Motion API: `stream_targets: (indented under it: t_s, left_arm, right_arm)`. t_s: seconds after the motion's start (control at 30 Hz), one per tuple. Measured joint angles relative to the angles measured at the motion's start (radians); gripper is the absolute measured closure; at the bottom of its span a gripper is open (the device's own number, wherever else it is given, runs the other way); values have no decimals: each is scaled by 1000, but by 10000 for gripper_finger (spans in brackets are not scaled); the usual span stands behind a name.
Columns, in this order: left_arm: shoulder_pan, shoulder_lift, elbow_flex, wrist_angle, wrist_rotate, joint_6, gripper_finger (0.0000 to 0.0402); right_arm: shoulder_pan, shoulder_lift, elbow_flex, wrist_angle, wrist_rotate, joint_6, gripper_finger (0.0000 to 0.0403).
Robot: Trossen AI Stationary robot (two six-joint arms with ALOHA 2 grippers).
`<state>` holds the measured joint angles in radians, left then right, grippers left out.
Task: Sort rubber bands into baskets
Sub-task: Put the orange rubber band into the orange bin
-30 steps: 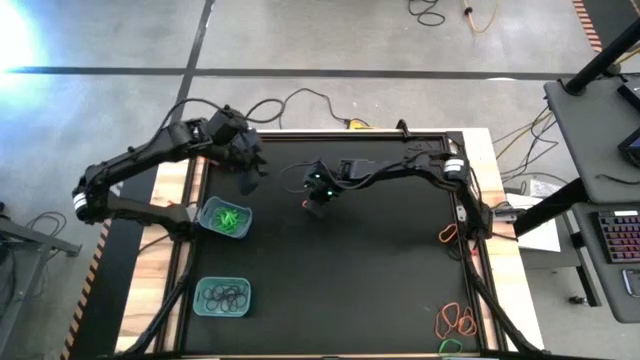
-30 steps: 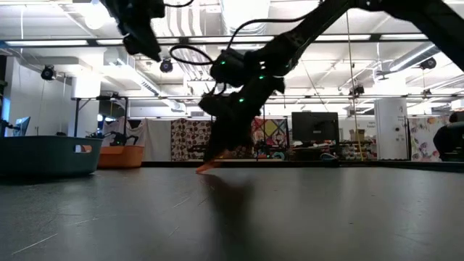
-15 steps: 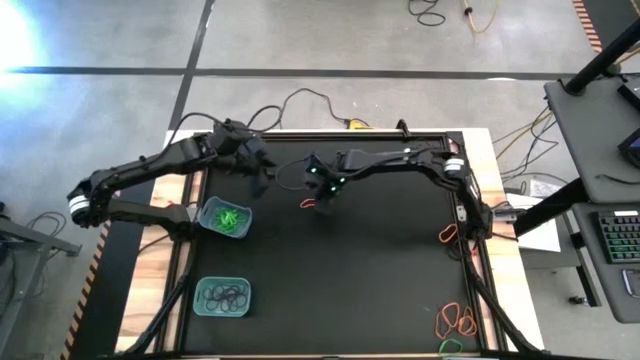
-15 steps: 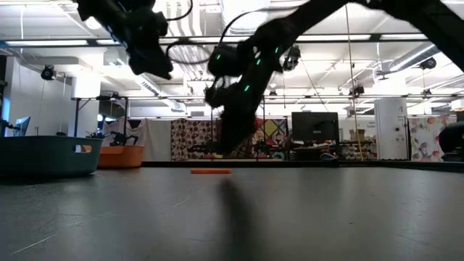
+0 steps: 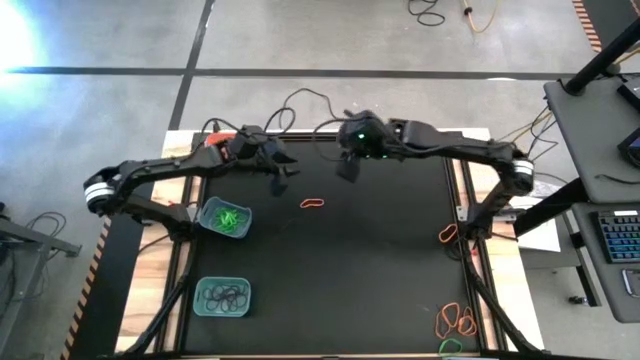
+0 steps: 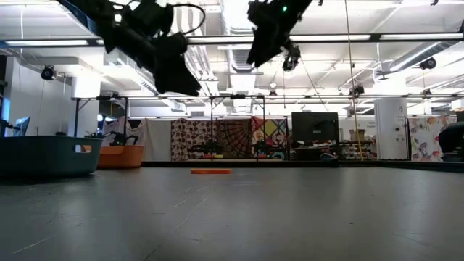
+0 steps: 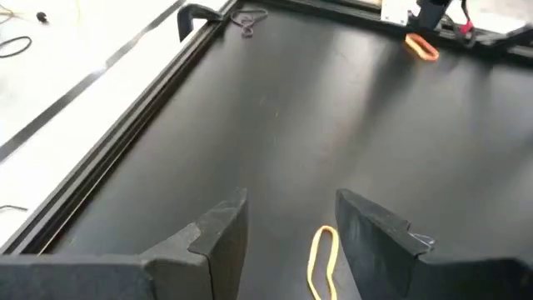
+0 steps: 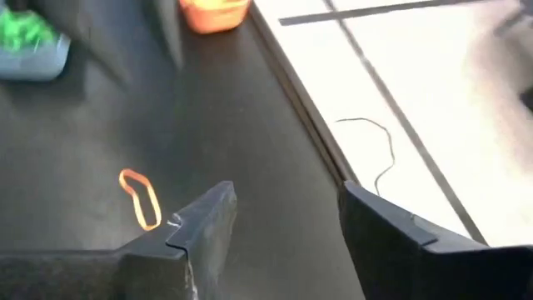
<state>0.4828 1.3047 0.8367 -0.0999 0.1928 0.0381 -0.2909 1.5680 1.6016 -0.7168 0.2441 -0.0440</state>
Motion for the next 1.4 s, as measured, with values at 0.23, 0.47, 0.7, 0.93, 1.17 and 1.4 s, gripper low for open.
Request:
stream_targets:
  t_s: [0.23,0.47,0.7,0.93,1.17,1.4]
  left_arm:
    - [-28,105,0,30,106,108,219]
    - [-77,267,-2,99,104,171,161]
    - [-111,440,-2,248,97,169,134]
    - [-133,560,-2,332,-8,226,163]
    - [-134,586,-15,367,-3,205,188]
    - [-157,581,-71,404,-42,209,285]
  right_arm:
    - [0,-96,0,-20,99,125,165]
    - [0,-103,0,-125,98,224,132]
    - [0,-67,-1,-249,96,279,120]
    - [0,-36,-1,-297,97,306,121]
    - [0,-14,-1,-347,97,336,121]
    - [0,-1,-1,-354,97,339,130]
